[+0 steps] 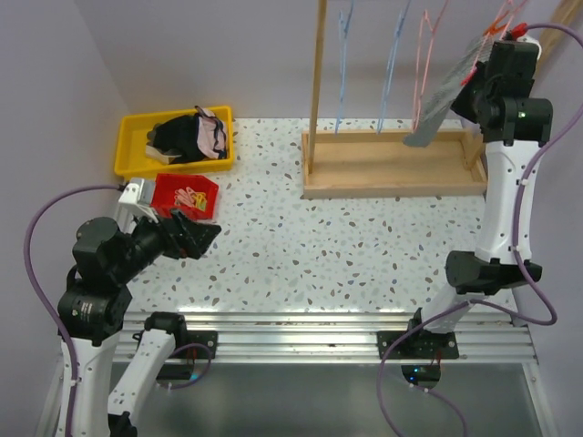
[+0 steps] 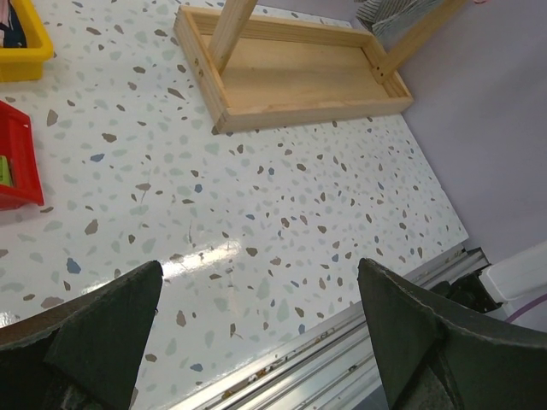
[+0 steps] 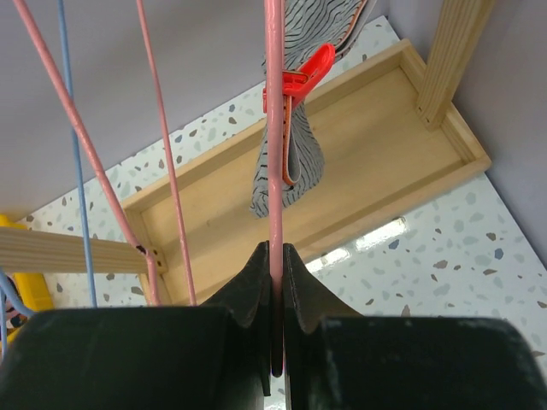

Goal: Remove the underwear clipped to the hanger

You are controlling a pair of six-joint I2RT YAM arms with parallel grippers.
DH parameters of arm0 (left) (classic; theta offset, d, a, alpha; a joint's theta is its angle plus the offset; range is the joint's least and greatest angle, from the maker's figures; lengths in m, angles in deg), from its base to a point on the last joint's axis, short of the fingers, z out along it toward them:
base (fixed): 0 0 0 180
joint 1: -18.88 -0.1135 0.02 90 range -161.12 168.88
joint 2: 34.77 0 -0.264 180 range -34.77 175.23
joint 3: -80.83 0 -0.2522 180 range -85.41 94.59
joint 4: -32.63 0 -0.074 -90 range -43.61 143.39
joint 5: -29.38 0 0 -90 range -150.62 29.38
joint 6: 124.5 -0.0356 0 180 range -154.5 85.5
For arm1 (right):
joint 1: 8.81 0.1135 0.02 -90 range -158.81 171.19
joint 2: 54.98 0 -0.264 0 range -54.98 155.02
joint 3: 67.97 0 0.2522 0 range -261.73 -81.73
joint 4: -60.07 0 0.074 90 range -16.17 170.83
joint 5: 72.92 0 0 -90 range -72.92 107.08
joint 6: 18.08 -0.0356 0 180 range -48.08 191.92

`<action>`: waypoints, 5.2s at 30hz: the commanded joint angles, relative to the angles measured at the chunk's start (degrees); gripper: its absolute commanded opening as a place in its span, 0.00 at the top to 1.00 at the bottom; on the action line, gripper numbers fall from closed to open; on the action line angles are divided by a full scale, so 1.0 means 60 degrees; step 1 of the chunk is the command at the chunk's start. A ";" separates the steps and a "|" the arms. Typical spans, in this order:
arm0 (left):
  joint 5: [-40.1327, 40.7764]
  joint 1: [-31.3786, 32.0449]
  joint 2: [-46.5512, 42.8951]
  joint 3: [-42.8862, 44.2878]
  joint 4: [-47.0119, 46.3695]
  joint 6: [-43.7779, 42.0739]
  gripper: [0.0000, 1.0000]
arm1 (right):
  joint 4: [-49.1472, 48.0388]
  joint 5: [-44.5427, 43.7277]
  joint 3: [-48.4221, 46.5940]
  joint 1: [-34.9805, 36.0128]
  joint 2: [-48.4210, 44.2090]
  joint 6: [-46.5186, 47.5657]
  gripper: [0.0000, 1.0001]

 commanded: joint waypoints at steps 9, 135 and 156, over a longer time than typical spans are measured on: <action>-0.0390 0.0011 0.0300 0.0053 -0.0437 -0.0187 0.00 | -0.0469 -0.0074 0.1735 0.0171 -0.2512 -0.0069 1.00; 0.7225 0.9987 0.7307 0.0888 -0.7674 0.1643 0.00 | 0.2416 0.4219 1.2492 0.1592 -1.1861 -0.1375 1.00; 0.9088 0.9972 0.1065 -0.3168 -0.4671 0.4133 0.00 | 0.1159 0.4537 1.1799 0.1753 -1.0382 0.0766 1.00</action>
